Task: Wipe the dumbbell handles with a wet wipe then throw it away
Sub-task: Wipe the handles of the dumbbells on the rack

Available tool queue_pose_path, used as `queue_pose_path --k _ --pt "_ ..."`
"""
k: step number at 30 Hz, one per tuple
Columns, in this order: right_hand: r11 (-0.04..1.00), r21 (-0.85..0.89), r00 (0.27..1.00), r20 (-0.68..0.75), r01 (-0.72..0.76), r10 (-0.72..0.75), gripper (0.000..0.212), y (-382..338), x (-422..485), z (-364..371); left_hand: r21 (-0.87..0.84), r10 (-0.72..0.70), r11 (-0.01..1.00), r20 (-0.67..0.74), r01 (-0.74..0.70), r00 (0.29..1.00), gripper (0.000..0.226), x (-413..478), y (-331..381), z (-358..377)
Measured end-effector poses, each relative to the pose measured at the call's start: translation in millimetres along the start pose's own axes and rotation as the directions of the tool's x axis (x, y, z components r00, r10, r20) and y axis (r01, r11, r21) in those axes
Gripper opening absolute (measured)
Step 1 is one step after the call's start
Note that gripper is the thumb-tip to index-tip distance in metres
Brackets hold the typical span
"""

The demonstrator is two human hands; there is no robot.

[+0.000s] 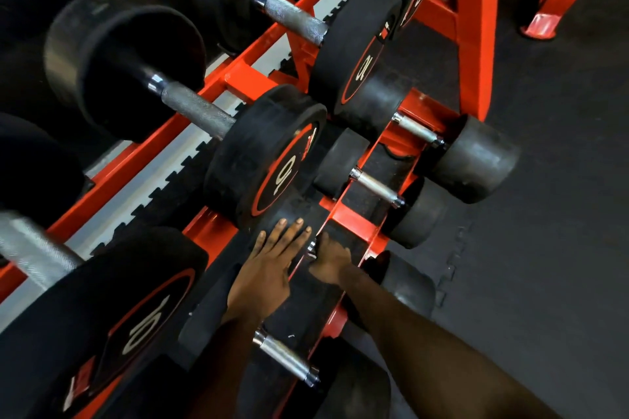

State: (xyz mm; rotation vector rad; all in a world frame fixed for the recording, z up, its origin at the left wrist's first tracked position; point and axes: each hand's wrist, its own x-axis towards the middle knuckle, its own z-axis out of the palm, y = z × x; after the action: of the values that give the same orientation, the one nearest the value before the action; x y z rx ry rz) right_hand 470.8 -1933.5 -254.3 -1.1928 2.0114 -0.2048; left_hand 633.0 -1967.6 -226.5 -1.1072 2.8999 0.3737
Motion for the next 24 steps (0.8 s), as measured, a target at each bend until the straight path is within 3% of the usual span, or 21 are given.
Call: queue_pose_path --k 3,8,11,16,21,24 --pt "1.000 -0.008 1.000 0.004 -0.028 0.028 0.058 4.6 -4.0 0.4 -0.010 0.004 1.000 -0.010 -0.004 1.000 0.083 0.0 1.5 0.4" --pt "0.971 -0.221 0.994 -0.077 -0.096 0.081 0.059 15.3 -23.4 11.8 -0.007 0.008 1.000 -0.016 -0.008 1.000 0.098 -0.4 -1.4 2.4" --pt "0.956 -0.222 0.978 -0.133 -0.190 0.163 0.042 27.8 -35.0 10.2 -0.020 0.027 0.999 -0.054 -0.028 0.998 0.099 0.9 -3.4 5.3" --pt "0.969 -0.230 0.984 -0.169 -0.096 0.058 0.025 26.4 -48.5 -12.7 -0.090 0.037 0.995 -0.095 -0.046 0.995 0.086 -5.2 -3.8 6.6" --pt "0.995 0.005 0.939 -0.329 -0.104 0.100 0.018 40.7 -50.2 -50.2 -0.285 -0.092 0.958 -0.372 -0.019 0.924 0.051 7.4 13.2 2.5" --pt "0.973 0.224 0.904 -0.400 -0.062 0.150 0.019 45.6 -49.7 -77.8 -0.348 -0.127 0.937 -0.370 -0.011 0.920 0.044 42.8 28.1 -12.0"
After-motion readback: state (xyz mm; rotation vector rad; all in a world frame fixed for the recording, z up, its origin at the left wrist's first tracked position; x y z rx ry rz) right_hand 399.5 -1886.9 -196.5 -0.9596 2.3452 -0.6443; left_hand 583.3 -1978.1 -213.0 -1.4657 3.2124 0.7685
